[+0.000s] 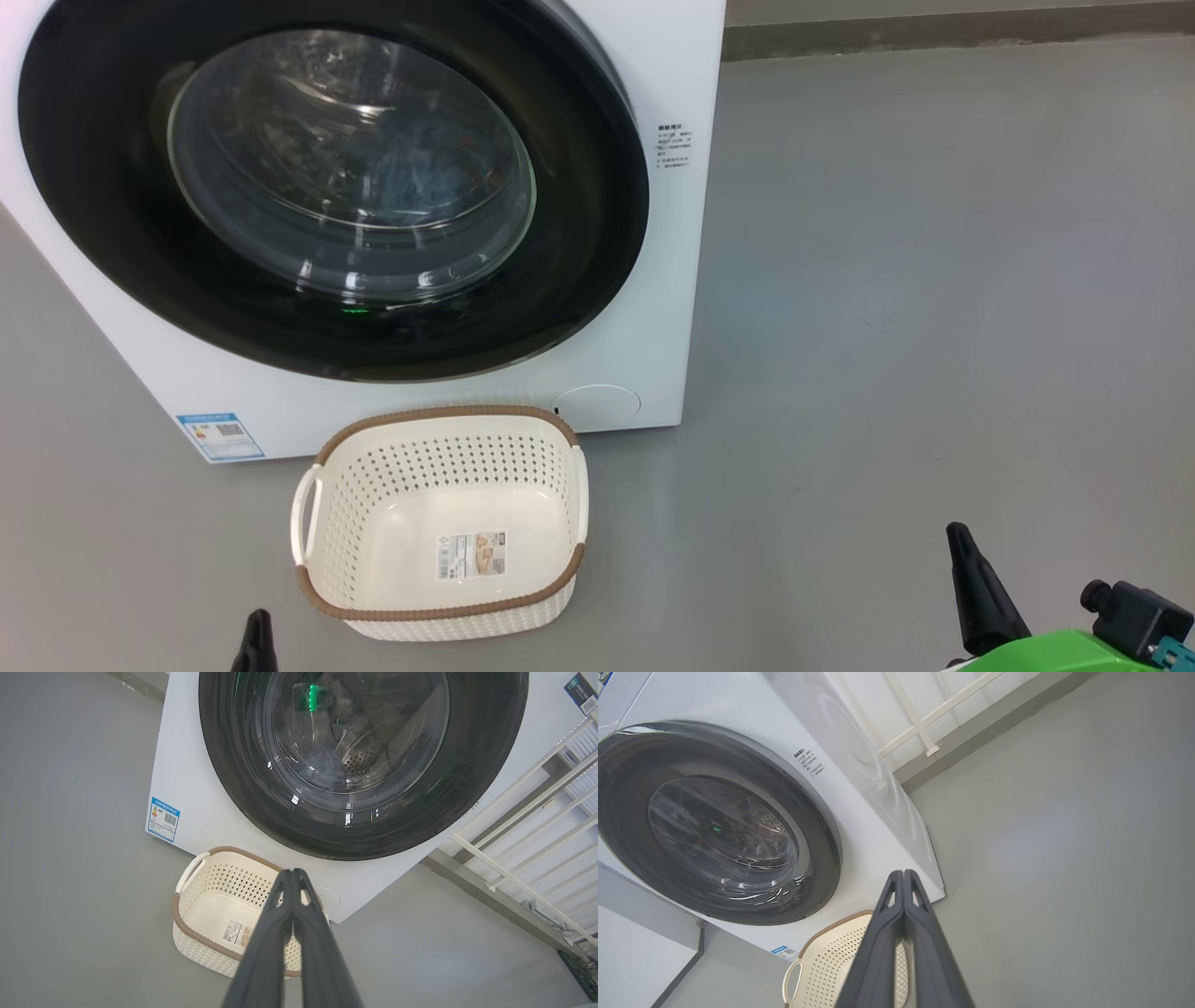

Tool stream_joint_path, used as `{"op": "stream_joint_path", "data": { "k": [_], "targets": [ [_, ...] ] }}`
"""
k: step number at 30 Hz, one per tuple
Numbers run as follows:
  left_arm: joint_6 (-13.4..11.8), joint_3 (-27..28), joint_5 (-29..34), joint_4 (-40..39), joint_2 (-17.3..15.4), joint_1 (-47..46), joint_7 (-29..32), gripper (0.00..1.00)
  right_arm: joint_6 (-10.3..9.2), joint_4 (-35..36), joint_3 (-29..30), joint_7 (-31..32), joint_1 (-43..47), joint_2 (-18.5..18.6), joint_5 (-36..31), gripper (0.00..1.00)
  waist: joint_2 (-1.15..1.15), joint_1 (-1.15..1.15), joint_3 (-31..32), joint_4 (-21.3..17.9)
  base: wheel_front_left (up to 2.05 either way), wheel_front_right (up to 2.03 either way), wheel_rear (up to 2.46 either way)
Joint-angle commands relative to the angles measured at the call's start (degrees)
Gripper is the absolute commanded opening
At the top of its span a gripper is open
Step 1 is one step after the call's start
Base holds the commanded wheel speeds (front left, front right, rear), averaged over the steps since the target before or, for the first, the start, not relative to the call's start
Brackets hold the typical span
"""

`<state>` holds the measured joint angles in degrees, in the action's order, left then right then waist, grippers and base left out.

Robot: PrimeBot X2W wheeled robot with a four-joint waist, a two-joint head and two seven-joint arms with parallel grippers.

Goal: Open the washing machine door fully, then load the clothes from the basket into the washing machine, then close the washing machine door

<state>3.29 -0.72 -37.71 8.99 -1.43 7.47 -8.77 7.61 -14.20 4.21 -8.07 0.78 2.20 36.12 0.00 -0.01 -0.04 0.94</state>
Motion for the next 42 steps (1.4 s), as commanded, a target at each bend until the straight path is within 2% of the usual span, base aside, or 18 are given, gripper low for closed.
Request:
{"op": "stream_joint_path", "data": {
  "k": [1, 42],
  "targets": [
    [0.4, 1.0, -2.1, -0.9, -1.0, -2.6, 0.5, 0.00, -0.04, 1.2, -0.1, 0.6, -2.6, 0.4, 2.1, 0.00, 0.00, 0.00, 0.0, 0.0, 0.00, 0.00, 0.00],
    [2.2, 3.3, -28.0, 2.0, -1.7, -7.9, 7.1, 0.00, -0.08, 0.7, 1.0, 7.3, -4.7, 0.5, 28.2, 0.00, 0.00, 0.00, -0.1, -0.5, 0.00, 0.00, 0.00]
  ]
}}
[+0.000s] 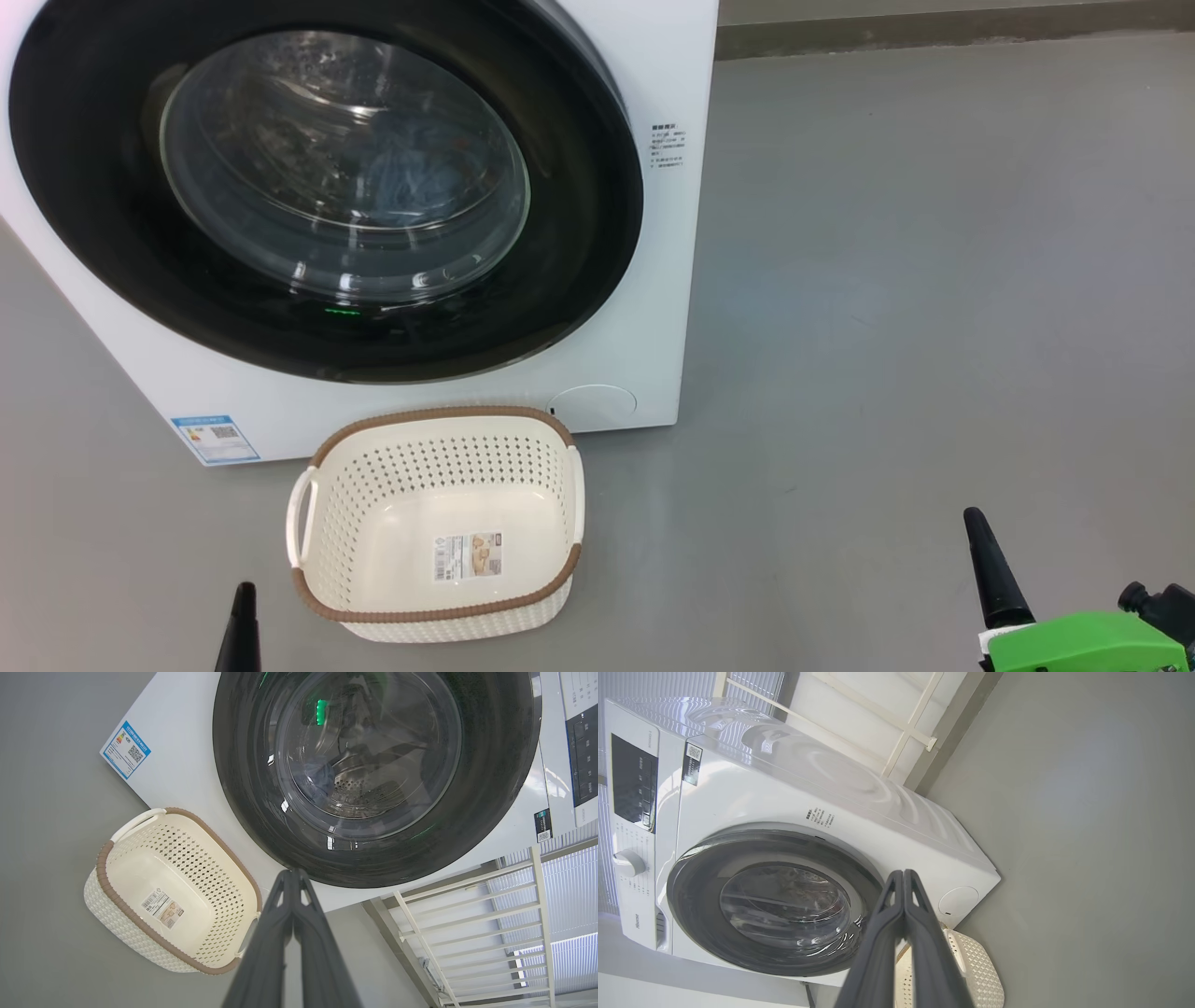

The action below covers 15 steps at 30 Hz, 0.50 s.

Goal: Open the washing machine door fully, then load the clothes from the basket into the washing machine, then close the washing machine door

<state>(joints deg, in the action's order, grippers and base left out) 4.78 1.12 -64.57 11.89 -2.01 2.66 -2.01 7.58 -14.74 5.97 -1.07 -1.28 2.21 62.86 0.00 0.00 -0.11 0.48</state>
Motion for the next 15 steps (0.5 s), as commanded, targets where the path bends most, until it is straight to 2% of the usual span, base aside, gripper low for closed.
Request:
{"op": "stream_joint_path", "data": {
  "k": [1, 15],
  "targets": [
    [0.8, 1.5, -1.8, -0.9, -1.2, -3.2, 0.5, 0.00, -0.05, 1.2, -0.7, 0.5, -2.7, 0.5, 2.1, 0.00, 0.00, 0.00, 0.0, 0.0, 0.00, 0.00, 0.00],
    [1.5, 2.5, -11.4, 0.2, -1.4, -5.2, 3.0, 0.00, -0.06, 1.1, -0.2, 3.0, -3.5, 0.6, 11.9, 0.00, 0.00, 0.00, 0.0, -0.2, 0.00, 0.00, 0.00]
  ]
}}
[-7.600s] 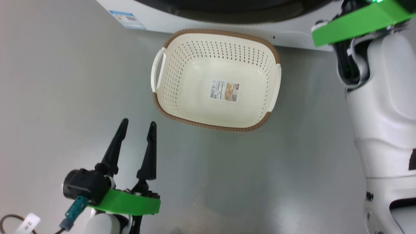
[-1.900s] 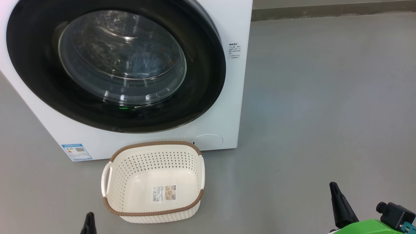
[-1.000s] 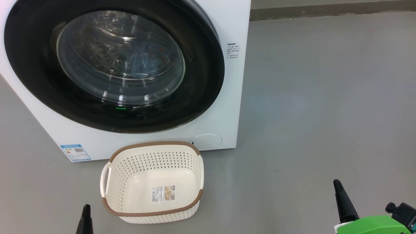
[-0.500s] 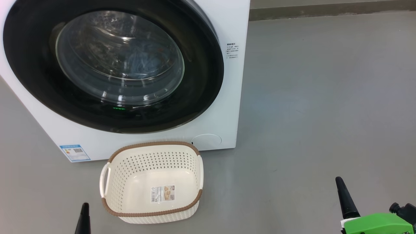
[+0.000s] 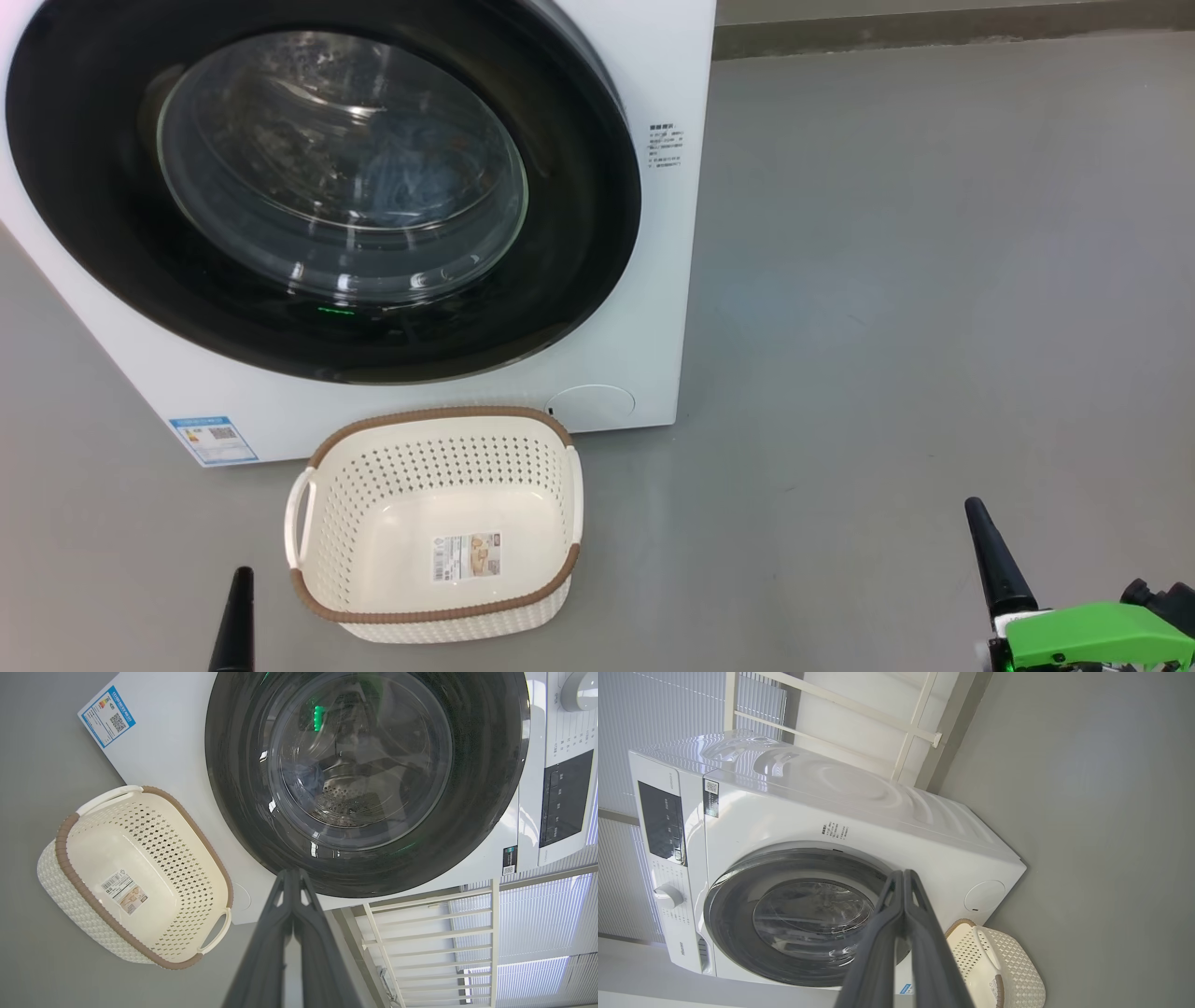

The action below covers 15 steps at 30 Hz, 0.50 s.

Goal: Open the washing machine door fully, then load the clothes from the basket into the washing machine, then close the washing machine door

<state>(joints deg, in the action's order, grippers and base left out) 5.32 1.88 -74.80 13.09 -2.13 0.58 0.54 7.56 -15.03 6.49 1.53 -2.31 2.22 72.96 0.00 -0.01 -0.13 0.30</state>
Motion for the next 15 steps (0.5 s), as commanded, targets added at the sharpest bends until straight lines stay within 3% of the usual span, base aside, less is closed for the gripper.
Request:
{"op": "stream_joint_path", "data": {
  "k": [1, 15],
  "targets": [
    [1.0, 1.8, -1.8, -0.9, -1.3, -3.2, 0.6, 0.00, -0.05, 1.3, -0.7, 0.6, -2.5, 0.6, 2.4, 0.00, 0.00, 0.00, 0.0, 0.0, 0.00, 0.00, 0.00],
    [1.6, 2.7, -10.1, 0.0, -1.4, -5.0, 2.9, 0.00, -0.06, 1.2, -0.3, 2.8, -3.2, 0.6, 10.9, 0.00, 0.00, 0.00, 0.0, -0.2, 0.00, 0.00, 0.00]
  ]
}}
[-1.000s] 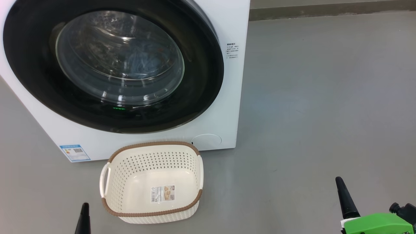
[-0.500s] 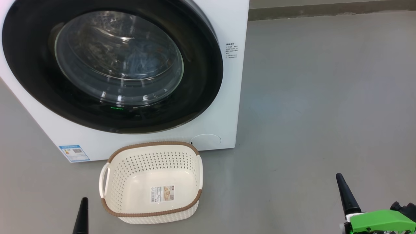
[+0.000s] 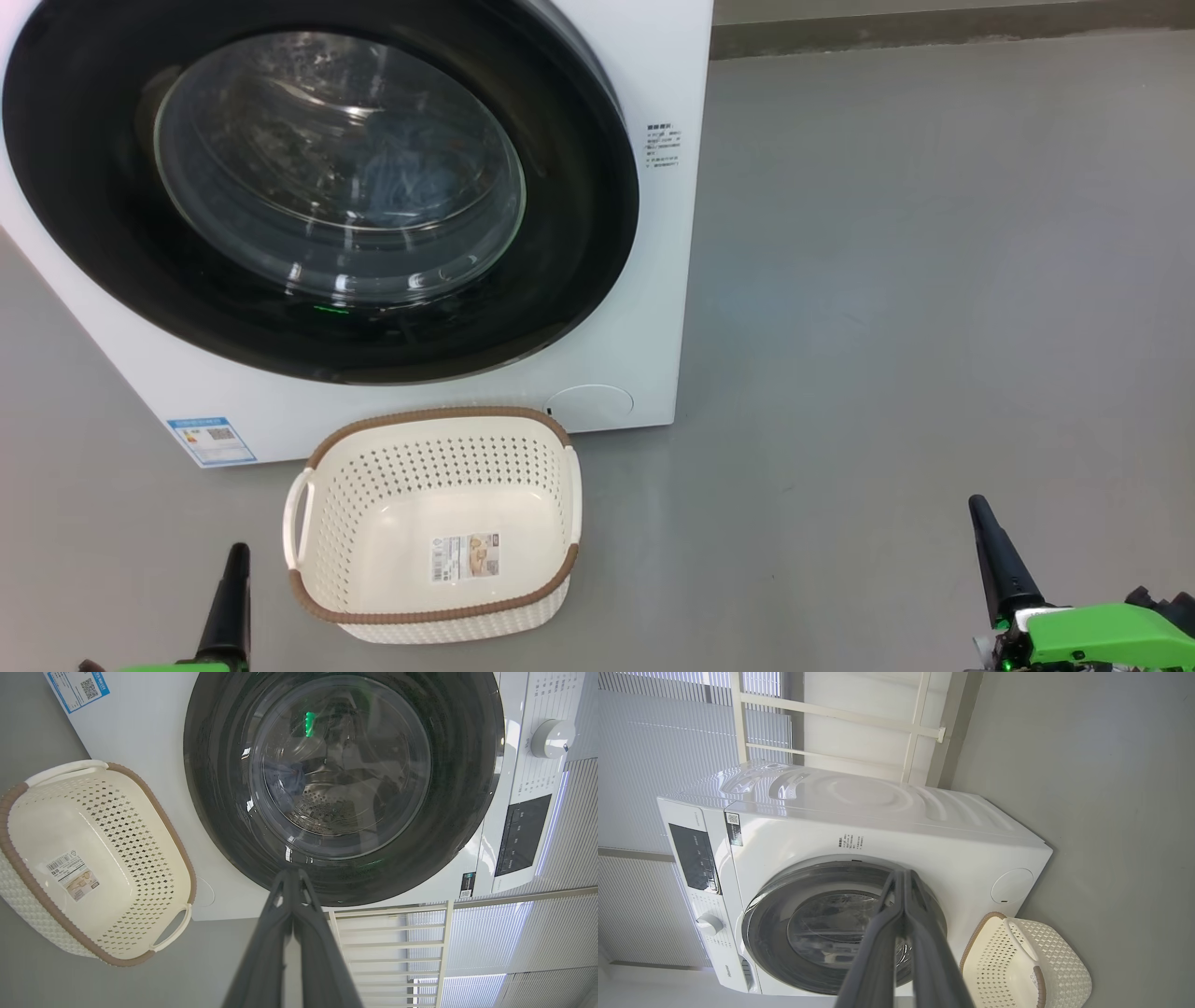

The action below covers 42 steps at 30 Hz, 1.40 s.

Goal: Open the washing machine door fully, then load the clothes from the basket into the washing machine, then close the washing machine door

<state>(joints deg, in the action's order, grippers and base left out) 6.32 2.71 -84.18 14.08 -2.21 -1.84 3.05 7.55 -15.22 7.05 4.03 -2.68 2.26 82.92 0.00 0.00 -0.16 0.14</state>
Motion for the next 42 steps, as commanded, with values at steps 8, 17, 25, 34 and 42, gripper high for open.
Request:
{"op": "stream_joint_path", "data": {
  "k": [8, 17, 25, 34, 42],
  "targets": [
    [0.9, 2.4, -5.8, -0.4, -1.4, -3.6, 1.8, 0.00, -0.06, 1.3, -0.7, 1.7, -3.2, 0.6, 6.1, 0.00, 0.00, 0.00, 0.0, -0.1, 0.00, 0.00, 0.00],
    [1.2, 2.8, -8.8, -0.1, -1.4, -4.3, 2.6, 0.00, -0.06, 1.2, -0.5, 2.5, -3.5, 0.6, 9.2, 0.00, 0.00, 0.00, 0.0, -0.1, 0.00, 0.00, 0.00],
    [1.2, 2.9, -8.7, -0.1, -1.3, -4.3, 2.7, 0.00, -0.06, 1.2, -0.5, 2.5, -3.5, 0.6, 9.2, 0.00, 0.00, 0.00, 0.0, -0.1, 0.00, 0.00, 0.00],
    [1.2, 3.0, -8.6, -0.1, -1.3, -4.3, 2.8, 0.00, -0.06, 1.2, -0.5, 2.5, -3.5, 0.6, 9.2, 0.00, 0.00, 0.00, 0.0, -0.1, 0.00, 0.00, 0.00],
    [1.2, 3.1, -8.6, -0.1, -1.2, -4.3, 2.9, 0.00, -0.06, 1.2, -0.5, 2.5, -3.5, 0.6, 9.2, 0.00, 0.00, 0.00, 0.0, -0.1, 0.00, 0.00, 0.00]
  ]
}}
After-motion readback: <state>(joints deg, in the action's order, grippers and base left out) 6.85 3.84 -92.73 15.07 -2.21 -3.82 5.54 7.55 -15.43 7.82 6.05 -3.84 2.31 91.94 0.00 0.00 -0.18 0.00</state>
